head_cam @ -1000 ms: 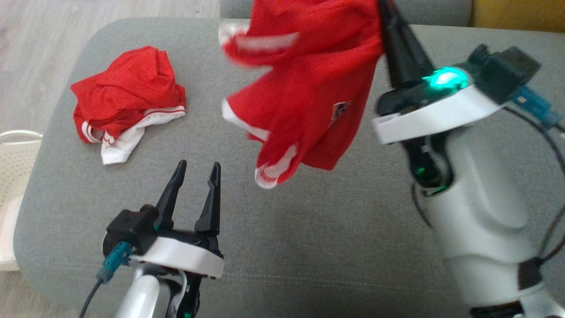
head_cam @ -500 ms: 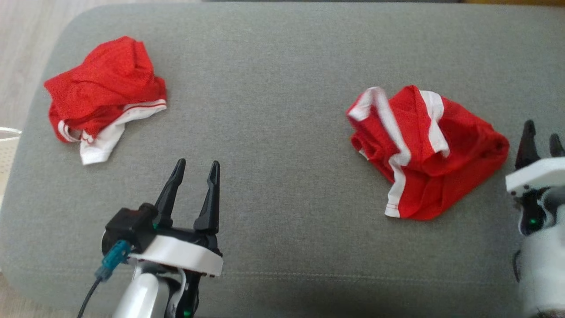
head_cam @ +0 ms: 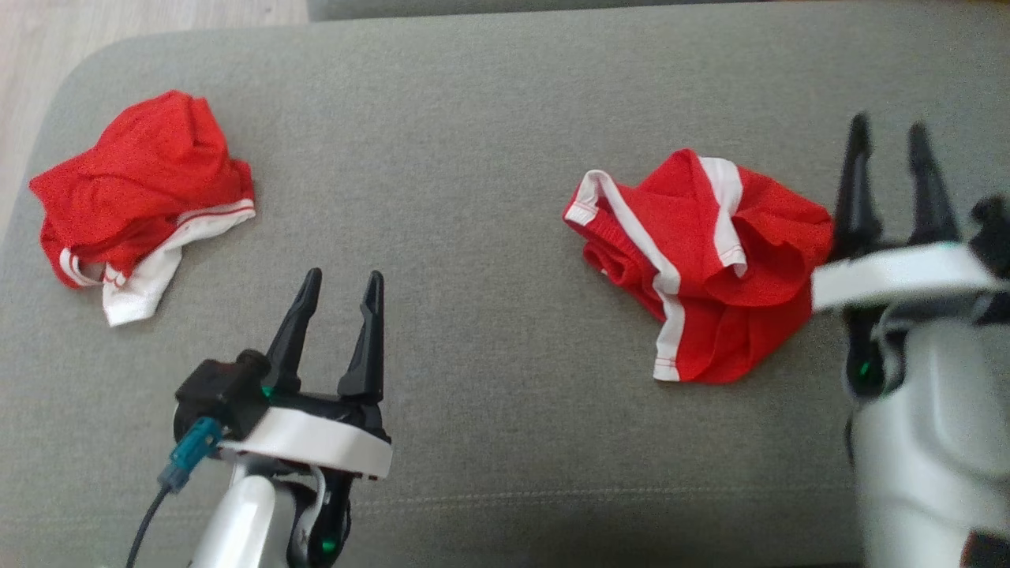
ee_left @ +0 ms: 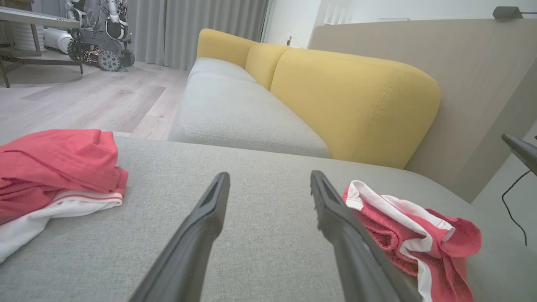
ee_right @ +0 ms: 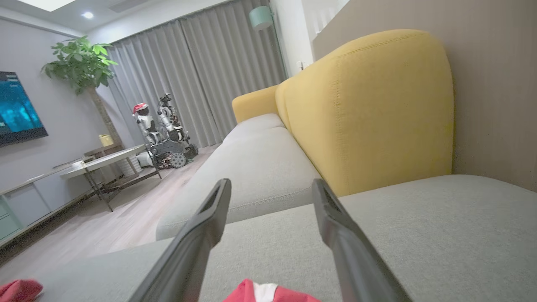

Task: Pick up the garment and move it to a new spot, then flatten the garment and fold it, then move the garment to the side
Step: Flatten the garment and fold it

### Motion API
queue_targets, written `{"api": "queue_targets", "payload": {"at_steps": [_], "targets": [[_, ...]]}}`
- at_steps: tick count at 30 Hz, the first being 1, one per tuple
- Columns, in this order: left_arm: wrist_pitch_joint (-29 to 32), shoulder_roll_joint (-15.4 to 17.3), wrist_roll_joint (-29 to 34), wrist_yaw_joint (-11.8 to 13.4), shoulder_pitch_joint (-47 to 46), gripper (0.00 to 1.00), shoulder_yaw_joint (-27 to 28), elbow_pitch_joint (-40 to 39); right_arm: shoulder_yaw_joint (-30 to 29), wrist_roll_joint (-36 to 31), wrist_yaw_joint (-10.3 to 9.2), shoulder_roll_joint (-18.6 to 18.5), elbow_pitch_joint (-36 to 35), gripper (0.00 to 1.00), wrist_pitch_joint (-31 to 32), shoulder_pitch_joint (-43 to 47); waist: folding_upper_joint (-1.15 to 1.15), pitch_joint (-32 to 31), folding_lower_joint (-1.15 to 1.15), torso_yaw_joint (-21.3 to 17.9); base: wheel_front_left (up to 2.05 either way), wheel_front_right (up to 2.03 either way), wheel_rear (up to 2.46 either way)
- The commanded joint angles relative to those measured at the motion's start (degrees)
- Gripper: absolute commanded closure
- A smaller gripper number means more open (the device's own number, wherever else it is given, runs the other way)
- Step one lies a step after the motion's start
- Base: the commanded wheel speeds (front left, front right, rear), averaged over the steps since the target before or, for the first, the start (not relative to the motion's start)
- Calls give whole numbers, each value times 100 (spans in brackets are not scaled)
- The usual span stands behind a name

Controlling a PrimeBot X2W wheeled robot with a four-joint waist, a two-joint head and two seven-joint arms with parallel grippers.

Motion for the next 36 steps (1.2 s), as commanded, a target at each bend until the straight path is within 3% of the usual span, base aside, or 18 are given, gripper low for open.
{"api": "queue_targets", "payload": {"at_steps": [1,9,18,26,36], "targets": [[-69,7,-47,35,-251,0,242,-221,373,86,37,85,-463,0,-83,272,0,-85,0,-74,0,0,0],[-69,7,-118,60,-176,0,263,-266,1161,37,37,123,-1607,0,-75,1660,0,-183,0,-214,0,0,0],[-69,7,-149,45,-184,0,254,-217,1649,-375,37,137,-1955,0,93,2148,0,-113,0,-309,0,0,0],[-69,7,-188,21,-290,0,108,-152,2302,-767,37,42,-1367,0,654,2124,0,124,0,-209,0,0,0],[-69,7,-232,20,-386,0,26,-64,2306,-981,37,75,-439,0,1053,1938,0,263,0,-2,0,0,0]]}}
